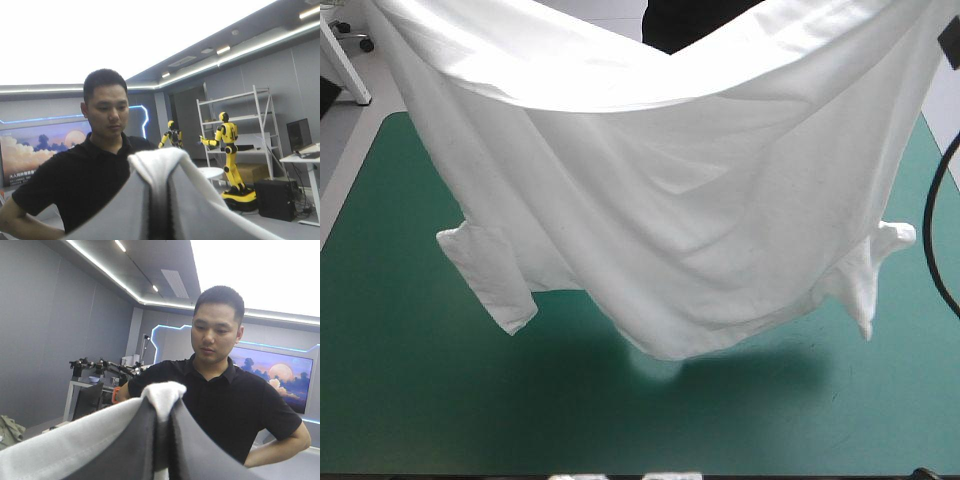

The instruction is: Fold the cloth

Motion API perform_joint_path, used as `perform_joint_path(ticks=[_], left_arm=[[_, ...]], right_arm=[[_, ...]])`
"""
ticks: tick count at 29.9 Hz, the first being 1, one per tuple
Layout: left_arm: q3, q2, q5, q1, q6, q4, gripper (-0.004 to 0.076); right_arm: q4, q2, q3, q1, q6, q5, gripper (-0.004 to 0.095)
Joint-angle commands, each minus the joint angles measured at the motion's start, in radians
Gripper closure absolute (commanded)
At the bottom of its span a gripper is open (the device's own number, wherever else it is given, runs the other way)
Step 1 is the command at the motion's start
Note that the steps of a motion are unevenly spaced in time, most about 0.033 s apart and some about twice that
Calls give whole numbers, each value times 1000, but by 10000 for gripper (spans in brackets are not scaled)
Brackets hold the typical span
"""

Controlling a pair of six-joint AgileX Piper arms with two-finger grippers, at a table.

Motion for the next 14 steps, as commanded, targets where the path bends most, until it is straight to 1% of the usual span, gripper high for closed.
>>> perform_joint_path(ticks=[1, 6, 7, 9, 11, 14], left_arm=[[-33, -11, -108, -4, 13, -29, 733], [-33, 15, -118, -4, 15, -10, 733], [-33, 30, -128, -4, 18, -7, 733], [-33, 70, -158, -4, 18, 19, 733], [-33, 116, -199, -4, 18, 58, 733], [-33, 191, -296, -4, 18, 89, 733]], right_arm=[[-8, -9, -28, 0, -29, -113, 925], [-21, 19, -26, 0, -33, -98, 925], [-42, 31, -26, 0, -20, -86, 925], [-138, 75, -26, 0, 91, -46, 925], [-274, 123, -26, 0, 220, -20, 925], [-423, 198, -26, 0, 279, -45, 925]])
